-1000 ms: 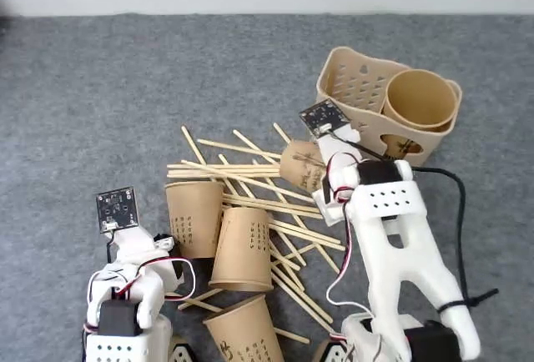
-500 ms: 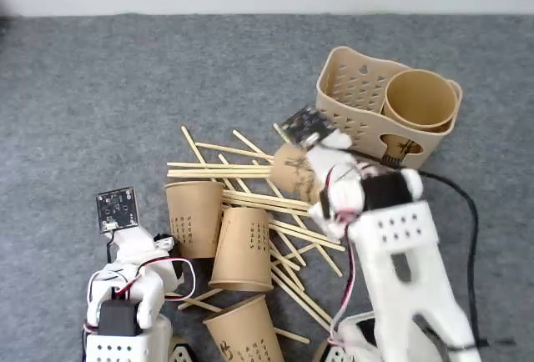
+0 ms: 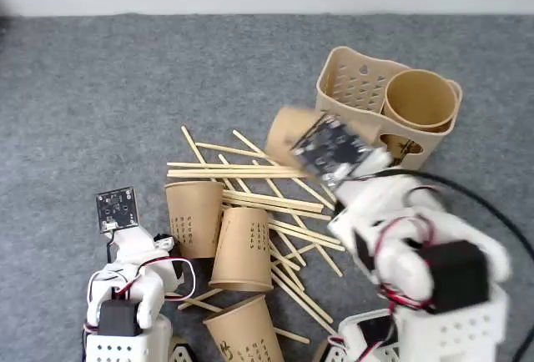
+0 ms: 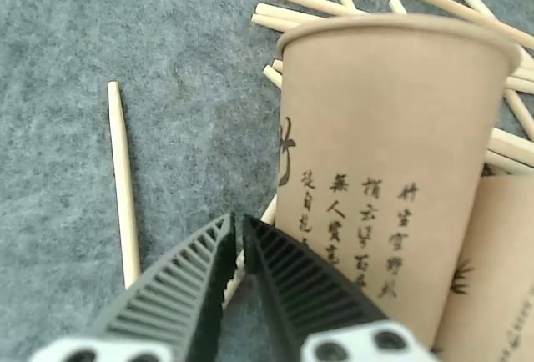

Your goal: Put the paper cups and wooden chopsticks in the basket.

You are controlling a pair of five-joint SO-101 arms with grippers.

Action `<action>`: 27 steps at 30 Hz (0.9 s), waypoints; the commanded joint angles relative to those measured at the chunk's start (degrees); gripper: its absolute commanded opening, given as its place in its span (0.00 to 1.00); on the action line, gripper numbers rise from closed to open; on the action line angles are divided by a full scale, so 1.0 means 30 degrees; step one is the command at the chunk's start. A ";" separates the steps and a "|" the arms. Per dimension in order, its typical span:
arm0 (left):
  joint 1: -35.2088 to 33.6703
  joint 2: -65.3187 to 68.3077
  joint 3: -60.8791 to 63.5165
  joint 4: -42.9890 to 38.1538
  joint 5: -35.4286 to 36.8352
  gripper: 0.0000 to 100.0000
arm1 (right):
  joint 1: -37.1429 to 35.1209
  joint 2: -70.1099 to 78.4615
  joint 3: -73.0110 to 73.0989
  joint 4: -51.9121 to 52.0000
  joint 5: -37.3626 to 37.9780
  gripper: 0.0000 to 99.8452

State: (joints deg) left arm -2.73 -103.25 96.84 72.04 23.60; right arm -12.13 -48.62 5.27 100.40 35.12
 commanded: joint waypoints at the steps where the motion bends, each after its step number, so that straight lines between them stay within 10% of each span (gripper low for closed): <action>1: 0.0029 -0.0234 -0.0161 0.0059 -0.0088 0.01 | 0.3062 0.1890 -0.3839 0.0718 0.1524 0.01; 27: 0.0029 -0.0234 -0.0161 0.0059 -0.0088 0.01 | 1.1355 1.0857 -1.0579 -0.4147 1.3245 0.01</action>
State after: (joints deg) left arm -2.73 -103.25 96.84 72.04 23.60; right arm 21.01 -17.23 -23.91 92.04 72.13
